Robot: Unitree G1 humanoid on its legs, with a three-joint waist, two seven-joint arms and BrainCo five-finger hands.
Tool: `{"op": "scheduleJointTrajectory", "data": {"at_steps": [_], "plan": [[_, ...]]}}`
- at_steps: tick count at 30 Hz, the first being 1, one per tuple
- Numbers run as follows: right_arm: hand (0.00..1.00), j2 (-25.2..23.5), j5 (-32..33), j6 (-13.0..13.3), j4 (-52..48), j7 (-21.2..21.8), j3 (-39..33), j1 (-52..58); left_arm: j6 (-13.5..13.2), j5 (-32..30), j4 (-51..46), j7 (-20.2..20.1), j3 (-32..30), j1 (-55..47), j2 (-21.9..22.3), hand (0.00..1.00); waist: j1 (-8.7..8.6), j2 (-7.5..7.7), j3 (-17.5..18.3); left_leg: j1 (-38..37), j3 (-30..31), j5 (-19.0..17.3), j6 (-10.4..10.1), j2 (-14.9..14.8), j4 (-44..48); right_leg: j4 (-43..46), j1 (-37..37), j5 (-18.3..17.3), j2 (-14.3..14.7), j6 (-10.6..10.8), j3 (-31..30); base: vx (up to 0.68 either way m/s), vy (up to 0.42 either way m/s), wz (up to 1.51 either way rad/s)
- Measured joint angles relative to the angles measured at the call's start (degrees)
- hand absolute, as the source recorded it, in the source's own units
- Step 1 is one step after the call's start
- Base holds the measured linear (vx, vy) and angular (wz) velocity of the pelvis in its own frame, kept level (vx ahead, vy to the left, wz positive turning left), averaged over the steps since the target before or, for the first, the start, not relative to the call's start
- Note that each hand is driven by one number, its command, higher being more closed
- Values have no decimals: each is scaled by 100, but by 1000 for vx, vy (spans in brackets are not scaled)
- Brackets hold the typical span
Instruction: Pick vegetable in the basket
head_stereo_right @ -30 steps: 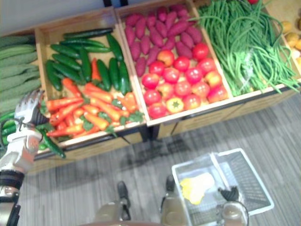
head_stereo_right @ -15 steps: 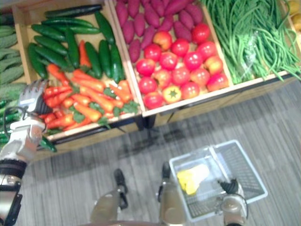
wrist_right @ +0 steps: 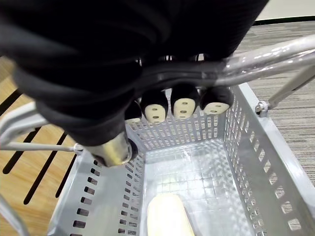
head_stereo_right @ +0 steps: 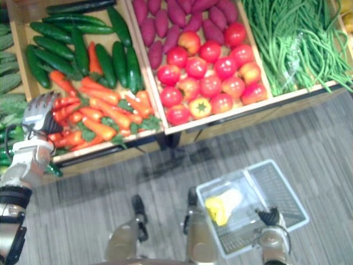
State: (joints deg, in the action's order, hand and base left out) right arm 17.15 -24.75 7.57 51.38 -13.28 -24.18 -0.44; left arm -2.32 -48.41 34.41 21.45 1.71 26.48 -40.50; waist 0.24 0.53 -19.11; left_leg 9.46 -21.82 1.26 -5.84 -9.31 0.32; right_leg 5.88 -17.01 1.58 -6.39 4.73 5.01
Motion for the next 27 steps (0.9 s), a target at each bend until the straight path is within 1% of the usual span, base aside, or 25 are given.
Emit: {"op": "scheduleJointTrajectory", "data": {"at_steps": [5, 10, 15, 21, 27], "plan": [[100, 0, -3, -8, -1, 0, -1, 7, 33, -8, -152, -115, -87, -163, 1, 0, 2, -1, 0, -2, 2, 0, 1, -2, 13, 13, 2, 0, 0, 0, -1, 0, 0, 0], [100, 0, -5, -116, -106, 4, -3, 41, 45, -9, -279, -183, -308, -349, 4, 0, 23, -3, -1, -1, 15, -1, 2, -8, 29, 22, 13, -1, -2, 1, 7, 0, 0, 0], [100, 1, -6, -112, -146, 7, -5, 76, 47, -10, -339, -231, -443, -460, 5, 0, 65, -5, -2, 1, 29, -1, 2, -14, 51, 29, 22, -1, -2, 1, 20, 0, 0, 0], [100, 1, -9, -113, -147, 8, -5, 81, 137, -11, -454, -257, -493, -600, 6, 0, 142, -6, -3, 33, 57, -4, 5, -22, 84, 32, 22, -1, -5, 2, 52, 0, 0, 1], [100, 1, -7, -113, -175, 14, -4, 76, 158, -8, -454, -258, -499, -573, 26, 0, 150, -5, -3, 67, 66, -8, 8, -18, 84, 30, 1, -3, -17, 4, 68, 0, 0, 0]]}}
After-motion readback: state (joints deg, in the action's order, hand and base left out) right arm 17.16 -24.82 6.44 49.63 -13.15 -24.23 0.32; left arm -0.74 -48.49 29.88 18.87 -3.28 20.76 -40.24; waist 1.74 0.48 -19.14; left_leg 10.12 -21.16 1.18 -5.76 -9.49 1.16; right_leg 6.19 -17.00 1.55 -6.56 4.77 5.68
